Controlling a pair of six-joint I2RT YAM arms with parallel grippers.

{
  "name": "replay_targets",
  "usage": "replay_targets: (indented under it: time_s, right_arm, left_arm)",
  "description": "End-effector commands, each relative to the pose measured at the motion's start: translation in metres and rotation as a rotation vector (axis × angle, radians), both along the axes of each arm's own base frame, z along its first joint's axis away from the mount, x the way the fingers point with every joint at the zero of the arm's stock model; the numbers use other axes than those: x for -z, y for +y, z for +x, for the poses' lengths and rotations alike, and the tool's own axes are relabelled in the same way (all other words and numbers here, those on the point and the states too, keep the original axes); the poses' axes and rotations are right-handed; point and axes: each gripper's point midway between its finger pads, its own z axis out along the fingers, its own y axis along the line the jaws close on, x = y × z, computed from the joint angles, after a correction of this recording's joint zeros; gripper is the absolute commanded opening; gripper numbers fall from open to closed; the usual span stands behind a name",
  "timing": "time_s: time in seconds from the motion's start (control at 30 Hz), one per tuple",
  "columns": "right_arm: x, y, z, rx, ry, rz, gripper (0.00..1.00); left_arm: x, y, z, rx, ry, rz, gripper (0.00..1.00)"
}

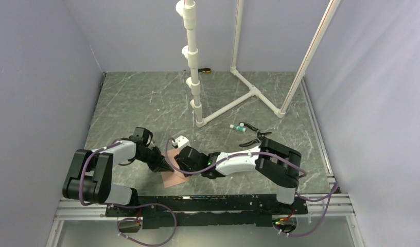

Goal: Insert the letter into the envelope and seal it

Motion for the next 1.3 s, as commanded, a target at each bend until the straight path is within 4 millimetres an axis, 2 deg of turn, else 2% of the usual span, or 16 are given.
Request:
replay_targets:
  time_s: [0.0, 0.13, 0.23, 0.37, 0.53, 0.63, 0.7, 0.83, 1.0, 1.13, 1.27]
  right_arm:
    - [0.001, -0.031, -0.009, -0.092, -0.041, -0.122, 0.33]
    - [-0.01, -0.021, -0.011, -0.121, -0.046, -0.091, 0.34]
    - [-0.009, -0.018, -0.01, -0.129, -0.068, -0.132, 0.35]
    - [-0.01, -0.012, -0.007, -0.123, -0.107, -0.169, 0.36]
    - [-0.009, -0.008, -0.002, -0.105, -0.162, -0.222, 0.39]
    - [-0.001, -0.008, 0.0, -0.108, -0.18, -0.27, 0.4]
    - [0.003, -0.006, 0.0, -0.121, -0.184, -0.282, 0.4]
    - [0.011, 0.003, -0.004, -0.163, -0.18, -0.279, 0.42]
    - [0.013, 0.016, -0.004, -0.188, -0.182, -0.262, 0.45]
    - [0.015, 0.029, -0.01, -0.234, -0.164, -0.223, 0.45]
    - [0.025, 0.032, -0.012, -0.233, -0.132, -0.22, 0.43]
  left_arm:
    - [0.001, 0.009, 0.013, -0.006, -0.048, 0.088, 0.03]
    - [-0.019, 0.012, 0.032, -0.002, -0.116, 0.119, 0.06]
    - [-0.022, 0.019, 0.034, 0.01, -0.119, 0.169, 0.09]
    - [-0.016, 0.029, 0.025, 0.011, -0.115, 0.228, 0.21]
    - [0.004, 0.042, 0.0, 0.022, -0.044, 0.293, 0.29]
    - [0.01, 0.05, -0.01, 0.01, -0.019, 0.332, 0.38]
    - [0.012, 0.052, -0.012, -0.002, -0.014, 0.347, 0.44]
    - [0.017, 0.052, -0.013, -0.009, -0.009, 0.348, 0.51]
    - [0.025, 0.049, -0.016, -0.011, 0.017, 0.331, 0.52]
    - [0.025, 0.046, -0.016, -0.013, 0.019, 0.311, 0.44]
    - [0.024, 0.045, -0.014, -0.016, 0.023, 0.308, 0.38]
